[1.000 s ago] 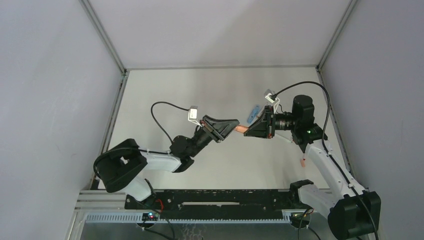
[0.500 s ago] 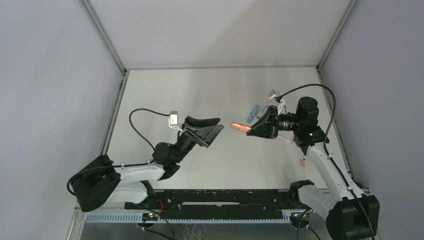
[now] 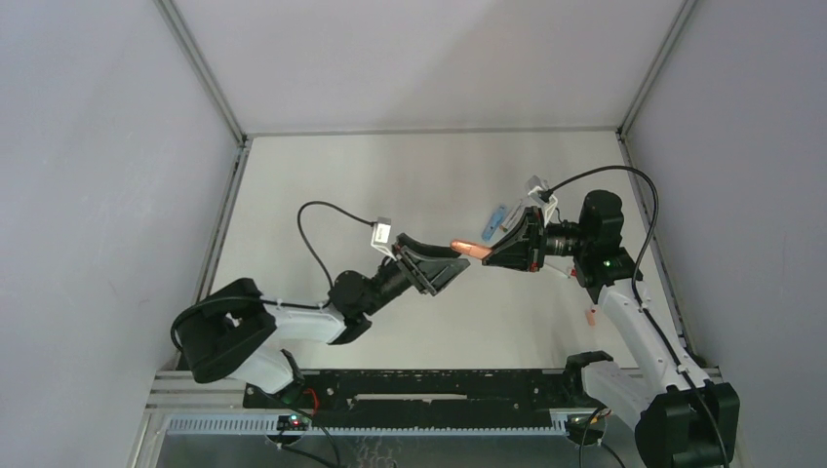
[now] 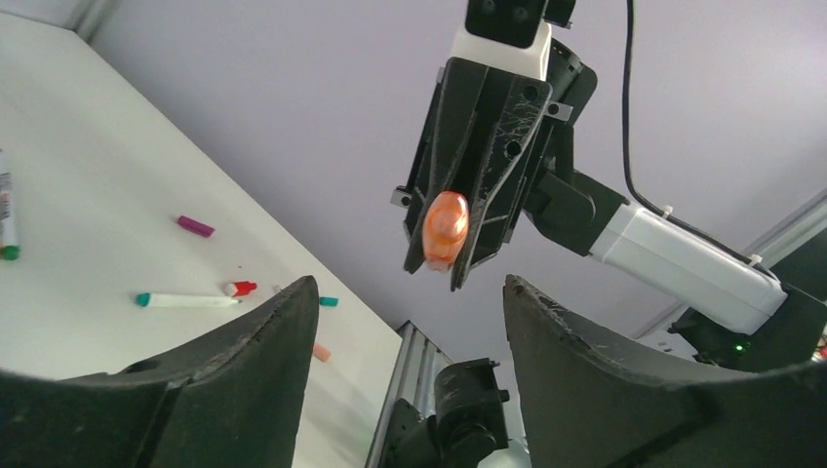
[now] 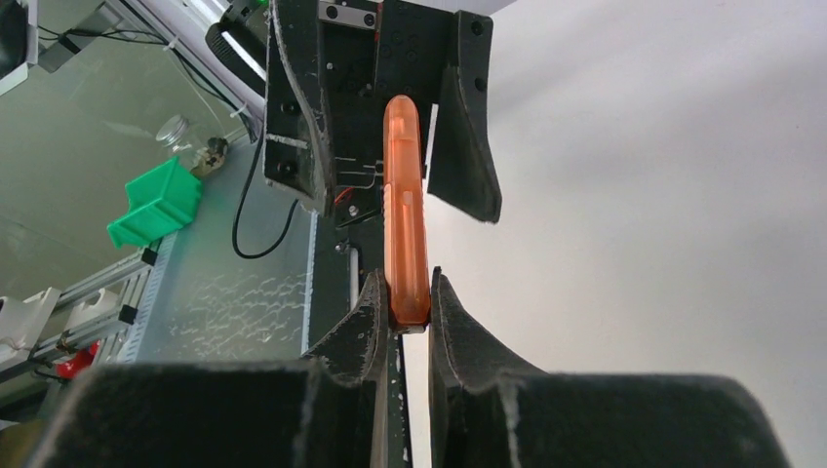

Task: Insert the pens into the pen caps
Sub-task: Place the pen at the center of the board.

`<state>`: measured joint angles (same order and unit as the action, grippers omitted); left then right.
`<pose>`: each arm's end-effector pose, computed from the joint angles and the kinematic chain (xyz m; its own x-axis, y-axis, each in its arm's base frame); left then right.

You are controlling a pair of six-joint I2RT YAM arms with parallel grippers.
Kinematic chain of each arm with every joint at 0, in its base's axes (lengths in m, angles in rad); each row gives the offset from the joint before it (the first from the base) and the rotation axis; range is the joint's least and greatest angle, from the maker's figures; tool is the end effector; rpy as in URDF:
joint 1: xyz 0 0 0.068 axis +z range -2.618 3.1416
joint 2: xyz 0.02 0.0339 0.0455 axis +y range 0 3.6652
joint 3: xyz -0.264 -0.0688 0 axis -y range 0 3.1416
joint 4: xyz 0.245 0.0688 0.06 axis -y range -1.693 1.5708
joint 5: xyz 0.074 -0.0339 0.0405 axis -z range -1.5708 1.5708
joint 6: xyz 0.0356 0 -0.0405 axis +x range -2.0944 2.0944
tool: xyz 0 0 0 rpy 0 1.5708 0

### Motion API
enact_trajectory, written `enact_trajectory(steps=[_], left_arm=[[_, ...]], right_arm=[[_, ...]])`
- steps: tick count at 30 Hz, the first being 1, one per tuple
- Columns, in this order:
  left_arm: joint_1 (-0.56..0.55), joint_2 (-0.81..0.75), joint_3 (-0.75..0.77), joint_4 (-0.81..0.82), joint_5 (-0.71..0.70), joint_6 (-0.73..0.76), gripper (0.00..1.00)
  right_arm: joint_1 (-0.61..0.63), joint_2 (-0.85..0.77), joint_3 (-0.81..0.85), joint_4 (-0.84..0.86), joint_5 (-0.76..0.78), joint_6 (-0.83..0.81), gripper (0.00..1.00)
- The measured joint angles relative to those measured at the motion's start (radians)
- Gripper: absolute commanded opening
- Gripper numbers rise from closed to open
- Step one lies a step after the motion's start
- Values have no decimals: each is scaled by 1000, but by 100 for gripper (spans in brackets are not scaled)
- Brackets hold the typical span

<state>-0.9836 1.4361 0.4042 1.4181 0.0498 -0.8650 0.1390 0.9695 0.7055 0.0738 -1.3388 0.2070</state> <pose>0.1444 -0.2201 0.2369 -0.5169 -0.5953 -0.6151 0.7147 0.0954 -0.6929 0.1968 0.0625 0.3096 -0.3843 -0.0061 -0.9232 -0.9189 0.0986 0.3819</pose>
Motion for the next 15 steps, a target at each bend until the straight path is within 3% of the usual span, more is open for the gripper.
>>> enact_trajectory(steps=[6,15], left_arm=[[-22,55,77,11,10,-19,54],[-24,107,124,18,34,-60,10]], right_arm=[[0,0,-4,21,-2,0,0],[0,0,-7,27,0,1,0]])
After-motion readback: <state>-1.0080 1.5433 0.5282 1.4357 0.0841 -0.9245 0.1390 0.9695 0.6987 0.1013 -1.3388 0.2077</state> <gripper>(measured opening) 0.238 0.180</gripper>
